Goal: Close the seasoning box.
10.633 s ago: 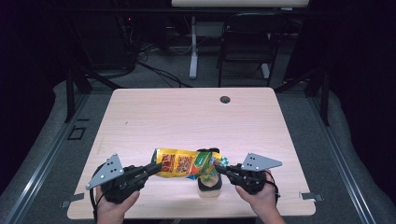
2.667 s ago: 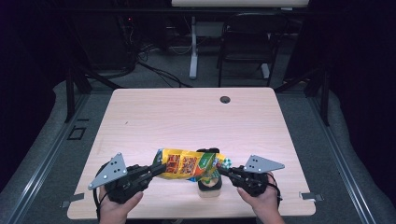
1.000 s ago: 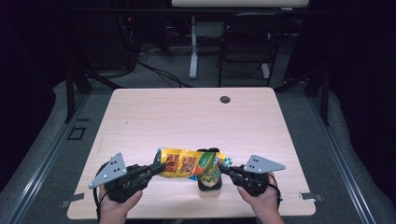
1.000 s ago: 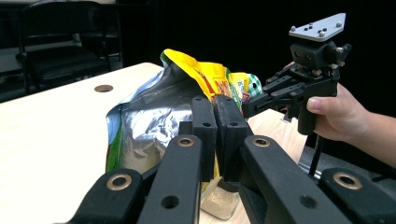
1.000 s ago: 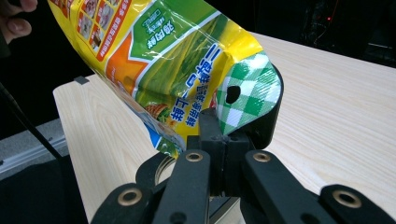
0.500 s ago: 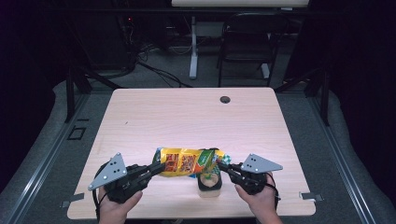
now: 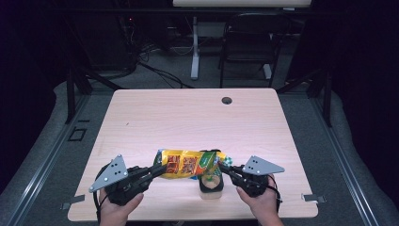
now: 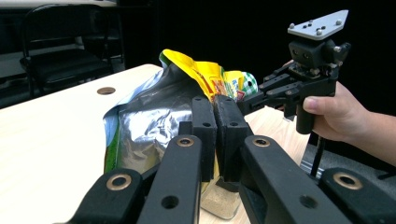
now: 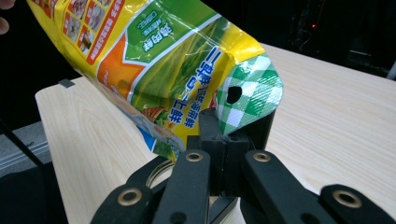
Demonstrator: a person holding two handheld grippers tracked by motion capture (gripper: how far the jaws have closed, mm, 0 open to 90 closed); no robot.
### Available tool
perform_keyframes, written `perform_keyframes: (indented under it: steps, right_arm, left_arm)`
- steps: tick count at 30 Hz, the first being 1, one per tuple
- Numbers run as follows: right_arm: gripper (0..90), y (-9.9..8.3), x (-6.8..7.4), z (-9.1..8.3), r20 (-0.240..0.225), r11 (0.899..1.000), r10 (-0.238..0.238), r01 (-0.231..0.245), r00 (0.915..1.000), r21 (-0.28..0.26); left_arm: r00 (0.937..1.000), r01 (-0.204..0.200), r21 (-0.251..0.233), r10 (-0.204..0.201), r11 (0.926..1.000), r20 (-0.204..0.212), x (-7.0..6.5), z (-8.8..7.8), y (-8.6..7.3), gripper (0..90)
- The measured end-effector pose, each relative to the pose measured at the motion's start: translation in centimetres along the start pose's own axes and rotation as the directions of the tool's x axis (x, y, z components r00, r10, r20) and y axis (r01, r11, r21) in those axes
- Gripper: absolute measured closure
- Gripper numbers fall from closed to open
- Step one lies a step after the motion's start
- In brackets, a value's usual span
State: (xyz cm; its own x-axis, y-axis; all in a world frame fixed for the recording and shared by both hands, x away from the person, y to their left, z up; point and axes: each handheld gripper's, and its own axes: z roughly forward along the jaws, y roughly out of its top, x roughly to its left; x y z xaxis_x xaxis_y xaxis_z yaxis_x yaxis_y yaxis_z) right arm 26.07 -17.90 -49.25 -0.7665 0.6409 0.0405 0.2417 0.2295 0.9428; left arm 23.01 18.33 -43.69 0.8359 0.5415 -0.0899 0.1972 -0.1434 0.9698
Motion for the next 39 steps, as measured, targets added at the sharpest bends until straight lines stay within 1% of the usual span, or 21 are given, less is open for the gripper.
perform_keyframes:
  steps: [1,2,4,5,7,8,10,12,13,14,18,21,24,26,27,30,32,38,39]
  right_arm:
    - [90.0,0.0,-0.1,0.0,-0.011,1.000,0.006,-0.005,0.9999,0.004]
    - [90.0,0.0,-0.1,0.0,-0.011,1.000,0.011,-0.011,0.9999,-0.001]
    - [90.0,0.1,0.0,-0.2,0.004,1.000,0.006,-0.006,1.0000,-0.014]
    - [90.0,0.1,0.0,-0.2,0.006,1.000,0.002,-0.001,1.0000,-0.012]
    - [90.0,0.0,-0.1,0.0,-0.009,1.000,0.002,-0.002,1.0000,0.005]
    - [90.0,0.0,-0.2,-0.1,-0.010,1.000,0.008,-0.008,0.9999,0.001]
    - [90.0,0.1,-0.1,-0.2,0.003,1.000,0.005,-0.005,1.0000,-0.011]
    - [90.0,0.1,-0.1,-0.1,-0.006,1.000,0.005,-0.005,1.0000,-0.005]
    - [90.0,0.1,-0.1,-0.1,-0.007,1.000,0.012,-0.012,0.9999,-0.012]
    - [90.0,0.1,-0.1,-0.2,-0.008,1.000,0.016,-0.016,0.9998,-0.017]
    - [90.0,0.0,-0.4,-0.2,-0.021,0.999,0.039,-0.039,0.9990,-0.024]
    - [90.0,0.0,-0.5,-0.2,-0.018,0.999,0.038,-0.038,0.9991,-0.018]
    - [90.0,-0.1,-0.8,-0.3,-0.045,0.998,0.064,-0.065,0.9970,-0.024]
    - [90.0,0.0,-1.1,-0.5,-0.071,0.996,0.075,-0.077,0.9947,-0.034]
    - [90.0,0.1,-1.1,-0.7,-0.086,0.996,0.082,-0.086,0.9929,-0.039]
    - [90.0,0.4,-1.2,-1.2,-0.112,0.996,0.066,-0.072,0.9915,-0.044]
    - [90.0,0.4,-1.1,-1.3,-0.122,0.997,0.063,-0.068,0.9905,-0.036]
    - [90.0,0.4,-1.2,-1.2,-0.141,0.999,0.041,-0.044,0.9891,-0.016]
    - [90.0,0.5,-1.3,-1.3,-0.142,1.000,0.027,-0.028,0.9895,-0.007]
  left_arm:
    - [1.0000,0.000,0.000,0.000,1.0000,-0.001,0.0,0.0,0.0,88.0]
    - [1.0000,0.000,-0.001,0.000,1.0000,0.003,0.0,0.0,0.0,88.0]
    - [1.0000,-0.002,-0.001,0.002,1.0000,0.001,-0.1,0.0,0.1,87.9]
    - [1.0000,-0.002,-0.001,0.002,1.0000,-0.002,-0.1,0.0,0.1,87.9]
    - [1.0000,-0.001,-0.002,0.001,1.0000,0.001,0.0,0.0,0.1,88.0]
    - [1.0000,-0.004,-0.002,0.004,1.0000,0.002,-0.1,0.0,0.1,88.0]
    - [0.9999,-0.012,-0.003,0.012,0.9999,-0.003,-0.2,-0.1,0.2,88.0]
    - [0.9999,-0.013,-0.007,0.013,0.9999,-0.003,-0.2,-0.1,0.3,88.2]
    - [0.9999,-0.012,-0.012,0.012,0.9998,-0.003,-0.2,-0.1,0.4,88.4]
    - [0.9999,-0.013,-0.005,0.013,0.9999,-0.011,-0.2,-0.2,0.4,88.6]
    - [0.9999,-0.011,-0.003,0.011,0.9999,-0.010,-0.1,-0.2,0.5,89.0]
    - [0.9999,-0.011,-0.004,0.011,0.9999,-0.009,-0.2,-0.1,0.5,89.2]
    - [0.9998,-0.012,-0.004,0.012,0.9999,-0.014,-0.1,-0.3,0.5,89.4]
    - [1.0000,0.001,-0.015,-0.001,0.9999,-0.008,0.1,-0.5,0.5,89.7]
    - [0.9999,0.004,-0.016,-0.005,0.9999,-0.015,0.1,-0.6,0.5,89.8]
    - [0.9998,0.009,-0.021,-0.009,0.9997,-0.018,0.3,-0.7,0.6,89.9]
    - [0.9996,0.009,-0.016,-0.009,0.9998,-0.025,0.3,-0.7,0.6,89.9]
    - [0.9995,0.017,-0.012,-0.018,0.9998,-0.026,0.4,-0.6,0.5,90.0]
    - [0.9996,0.019,-0.016,-0.019,0.9997,-0.022,0.5,-0.6,0.5,90.0]
